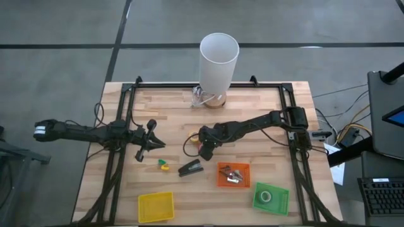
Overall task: Pick and place Stapler, Stapler remover, tape
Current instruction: Put the red tape into the green basket
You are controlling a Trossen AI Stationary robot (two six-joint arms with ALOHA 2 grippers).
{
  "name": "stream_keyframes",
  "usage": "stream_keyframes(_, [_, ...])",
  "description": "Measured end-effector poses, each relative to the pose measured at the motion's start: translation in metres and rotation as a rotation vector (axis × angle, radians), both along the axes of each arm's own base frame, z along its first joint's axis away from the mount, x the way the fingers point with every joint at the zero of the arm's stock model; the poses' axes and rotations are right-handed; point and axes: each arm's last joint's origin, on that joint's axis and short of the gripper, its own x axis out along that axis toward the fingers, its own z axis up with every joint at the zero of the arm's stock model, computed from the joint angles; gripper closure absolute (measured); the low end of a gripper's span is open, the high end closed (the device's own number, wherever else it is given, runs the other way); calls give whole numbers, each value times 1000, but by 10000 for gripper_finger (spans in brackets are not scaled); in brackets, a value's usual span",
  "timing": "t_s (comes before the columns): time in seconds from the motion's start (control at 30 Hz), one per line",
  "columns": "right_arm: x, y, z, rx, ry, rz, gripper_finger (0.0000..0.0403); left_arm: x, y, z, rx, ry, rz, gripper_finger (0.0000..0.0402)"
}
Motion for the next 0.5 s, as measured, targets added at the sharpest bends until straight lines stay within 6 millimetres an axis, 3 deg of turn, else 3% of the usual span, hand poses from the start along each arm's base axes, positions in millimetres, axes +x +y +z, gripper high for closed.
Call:
stream_keyframes(0.3, [-8, 0, 8, -4, 42, 8, 371, 0, 0, 0, 0, -1, 0, 362])
stream_keyframes(0.5, [-21, 5, 42, -15, 9, 15, 370, 0, 0, 0, 0, 0, 0, 362])
